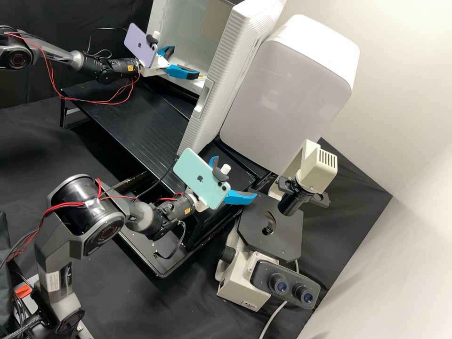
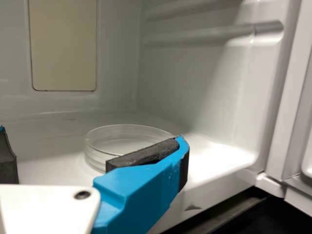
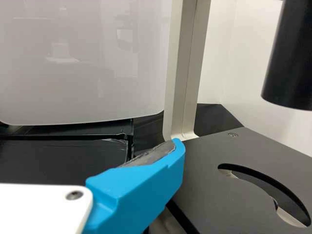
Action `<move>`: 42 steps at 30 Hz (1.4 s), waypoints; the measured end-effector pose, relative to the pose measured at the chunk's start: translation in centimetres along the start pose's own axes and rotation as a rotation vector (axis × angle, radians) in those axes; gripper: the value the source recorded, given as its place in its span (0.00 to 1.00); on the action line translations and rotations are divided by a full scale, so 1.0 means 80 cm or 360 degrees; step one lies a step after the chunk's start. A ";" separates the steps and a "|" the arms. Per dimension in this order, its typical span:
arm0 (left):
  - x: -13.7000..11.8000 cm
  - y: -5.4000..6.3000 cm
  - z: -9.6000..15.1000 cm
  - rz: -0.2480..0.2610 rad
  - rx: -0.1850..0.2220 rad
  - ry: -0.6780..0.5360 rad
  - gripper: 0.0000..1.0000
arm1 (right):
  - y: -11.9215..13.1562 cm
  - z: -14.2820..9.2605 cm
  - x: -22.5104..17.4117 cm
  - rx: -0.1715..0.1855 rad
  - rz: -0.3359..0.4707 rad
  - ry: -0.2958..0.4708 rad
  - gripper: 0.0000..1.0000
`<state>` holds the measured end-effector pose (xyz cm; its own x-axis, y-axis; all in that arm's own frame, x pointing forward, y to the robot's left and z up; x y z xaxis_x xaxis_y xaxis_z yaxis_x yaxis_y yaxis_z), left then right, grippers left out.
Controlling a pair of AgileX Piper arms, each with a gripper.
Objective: Take the petri dish out of the incubator
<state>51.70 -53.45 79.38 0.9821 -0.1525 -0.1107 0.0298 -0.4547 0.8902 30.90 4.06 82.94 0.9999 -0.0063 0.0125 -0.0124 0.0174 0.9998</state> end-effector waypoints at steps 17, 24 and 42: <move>0.026 -0.009 0.014 0.0030 0.0115 0.0011 1.00 | 0.000 0.000 0.000 0.0000 0.0000 0.0000 1.00; 0.032 -0.009 0.010 0.0036 0.0142 0.0065 1.00 | 0.000 0.000 0.000 0.0000 0.0000 0.0000 1.00; 0.045 -0.016 0.021 0.0041 0.0119 -0.0063 1.00 | 0.000 0.000 0.000 0.0000 0.0000 0.0000 1.00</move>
<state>54.90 -54.92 77.09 0.9741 -0.1991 -0.1071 -0.0108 -0.5142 0.8576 30.90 4.06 82.94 0.9999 -0.0063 0.0125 -0.0124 0.0174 0.9998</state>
